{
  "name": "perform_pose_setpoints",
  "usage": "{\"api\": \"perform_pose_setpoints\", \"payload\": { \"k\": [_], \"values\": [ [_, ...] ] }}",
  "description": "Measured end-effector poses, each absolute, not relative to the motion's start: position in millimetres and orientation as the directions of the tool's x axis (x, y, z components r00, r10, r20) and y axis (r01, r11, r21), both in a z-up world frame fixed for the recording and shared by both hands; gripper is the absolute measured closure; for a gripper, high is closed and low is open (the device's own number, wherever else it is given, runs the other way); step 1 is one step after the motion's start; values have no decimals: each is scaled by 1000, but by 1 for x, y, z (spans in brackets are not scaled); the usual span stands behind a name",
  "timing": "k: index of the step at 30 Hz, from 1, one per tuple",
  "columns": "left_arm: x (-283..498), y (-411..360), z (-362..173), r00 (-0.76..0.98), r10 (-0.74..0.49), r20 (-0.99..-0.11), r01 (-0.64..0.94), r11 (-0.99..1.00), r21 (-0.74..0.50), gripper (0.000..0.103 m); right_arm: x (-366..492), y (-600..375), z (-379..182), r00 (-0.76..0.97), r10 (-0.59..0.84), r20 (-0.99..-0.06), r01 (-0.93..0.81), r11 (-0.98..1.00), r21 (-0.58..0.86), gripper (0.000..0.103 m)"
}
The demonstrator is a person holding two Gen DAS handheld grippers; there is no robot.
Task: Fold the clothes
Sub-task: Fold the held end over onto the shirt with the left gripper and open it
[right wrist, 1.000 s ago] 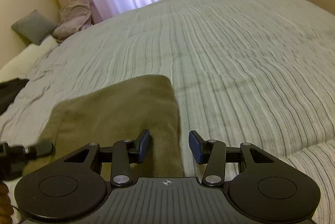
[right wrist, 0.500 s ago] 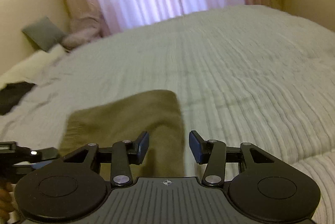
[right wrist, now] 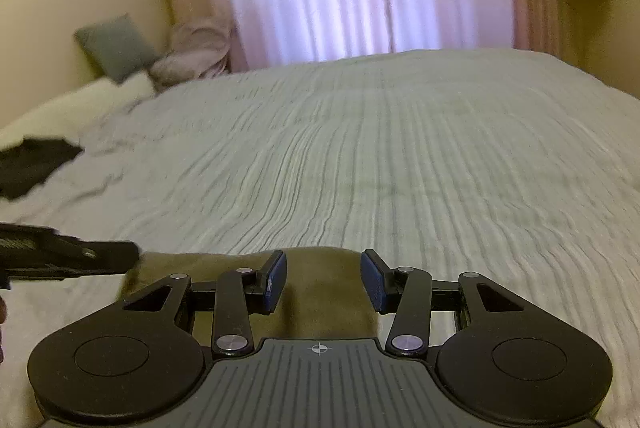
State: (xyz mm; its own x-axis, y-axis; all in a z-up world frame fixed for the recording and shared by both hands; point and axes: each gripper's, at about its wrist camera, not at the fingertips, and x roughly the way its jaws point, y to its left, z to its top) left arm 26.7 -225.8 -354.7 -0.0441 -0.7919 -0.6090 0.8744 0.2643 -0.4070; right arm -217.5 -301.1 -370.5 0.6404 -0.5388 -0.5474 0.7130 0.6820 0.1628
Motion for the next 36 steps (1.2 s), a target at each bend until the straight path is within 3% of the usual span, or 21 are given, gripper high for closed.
{"api": "perform_pose_setpoints", "payload": {
  "k": [2, 6, 14, 17, 23, 28, 33, 36],
  "values": [
    [33, -229, -375, -24, -791, -612, 870, 285, -402, 101, -204, -311, -389, 617, -524, -587, 716, 683, 144, 57],
    [48, -214, -409, -42, -837, -545, 851, 255, -458, 100, -198, -324, -423, 579, -511, -636, 736, 662, 138, 57],
    [54, -177, -372, -71, -876, -477, 833, 212, -512, 100, -253, -320, -391, 675, -503, -539, 726, 585, 363, 56],
    [38, -150, -352, -97, -883, -459, 860, 158, -486, 100, -277, -288, -370, 680, -531, -507, 722, 607, 333, 56],
    [3, -125, -372, -81, -812, -578, 907, 181, -381, 99, -292, -228, -367, 679, -507, -531, 701, 664, 261, 56],
    [1, -118, -389, -40, -783, -621, 899, 243, -364, 103, -273, -213, -403, 589, -484, -647, 726, 669, 160, 57],
    [-1, -113, -372, -42, -797, -602, 901, 230, -369, 101, -285, -207, -384, 614, -507, -605, 724, 667, 176, 56],
    [-5, -110, -385, -18, -742, -670, 898, 282, -337, 100, -290, -195, -380, 604, -518, -606, 729, 666, 157, 56]
  ]
}}
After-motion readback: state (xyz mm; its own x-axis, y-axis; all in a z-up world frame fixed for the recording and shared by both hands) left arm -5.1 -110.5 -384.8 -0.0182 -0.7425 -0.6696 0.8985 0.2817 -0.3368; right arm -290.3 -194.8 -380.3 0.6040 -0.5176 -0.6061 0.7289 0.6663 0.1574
